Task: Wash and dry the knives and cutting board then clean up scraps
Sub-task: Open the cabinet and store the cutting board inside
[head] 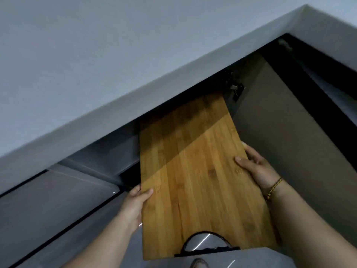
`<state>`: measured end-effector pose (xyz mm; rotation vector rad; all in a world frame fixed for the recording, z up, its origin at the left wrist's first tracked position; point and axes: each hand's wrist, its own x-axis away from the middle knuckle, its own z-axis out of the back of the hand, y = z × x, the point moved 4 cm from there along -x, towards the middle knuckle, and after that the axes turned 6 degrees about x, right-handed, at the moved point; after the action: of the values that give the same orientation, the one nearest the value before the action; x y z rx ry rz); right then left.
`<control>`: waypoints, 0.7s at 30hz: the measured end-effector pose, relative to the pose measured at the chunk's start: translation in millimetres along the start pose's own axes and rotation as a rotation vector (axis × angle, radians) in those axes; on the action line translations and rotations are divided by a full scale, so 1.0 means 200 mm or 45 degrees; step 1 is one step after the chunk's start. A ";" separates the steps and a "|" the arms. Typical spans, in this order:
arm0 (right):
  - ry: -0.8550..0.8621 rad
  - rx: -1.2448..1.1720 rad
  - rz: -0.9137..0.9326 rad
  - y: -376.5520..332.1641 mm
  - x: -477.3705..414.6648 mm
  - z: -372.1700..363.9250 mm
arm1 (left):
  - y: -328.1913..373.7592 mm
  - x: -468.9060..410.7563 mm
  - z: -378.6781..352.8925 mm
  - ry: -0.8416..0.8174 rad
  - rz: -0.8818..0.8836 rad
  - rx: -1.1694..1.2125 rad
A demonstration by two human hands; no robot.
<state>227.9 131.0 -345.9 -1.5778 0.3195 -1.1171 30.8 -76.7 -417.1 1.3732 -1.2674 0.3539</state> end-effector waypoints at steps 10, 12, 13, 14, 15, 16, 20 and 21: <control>-0.045 0.144 -0.005 0.03 -0.27 0.02 | 0.03 -0.14 0.00 0.018 -0.025 0.099; -0.030 0.141 -0.025 0.04 -0.32 0.01 | 0.04 -0.17 0.01 0.015 -0.060 0.122; -0.019 0.149 -0.037 0.05 -0.35 0.01 | 0.05 -0.18 0.01 0.010 -0.080 0.128; -0.008 0.161 -0.050 0.07 -0.37 0.00 | 0.05 -0.18 0.02 -0.002 -0.099 0.126; -0.004 0.168 -0.062 0.08 -0.39 0.00 | 0.06 -0.19 0.02 -0.008 -0.112 0.116; -0.003 0.171 -0.075 0.08 -0.41 -0.01 | 0.06 -0.19 0.03 -0.015 -0.113 0.096; 0.039 0.212 -0.120 0.07 -0.49 -0.04 | -0.01 -0.18 0.09 0.020 0.002 0.027; 0.048 0.232 -0.139 0.06 -0.51 -0.05 | -0.03 -0.17 0.09 0.031 0.045 0.014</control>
<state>171.7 193.0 -406.9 -1.4282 0.1534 -1.2261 14.8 -77.9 -452.7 1.3534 -1.2722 0.4015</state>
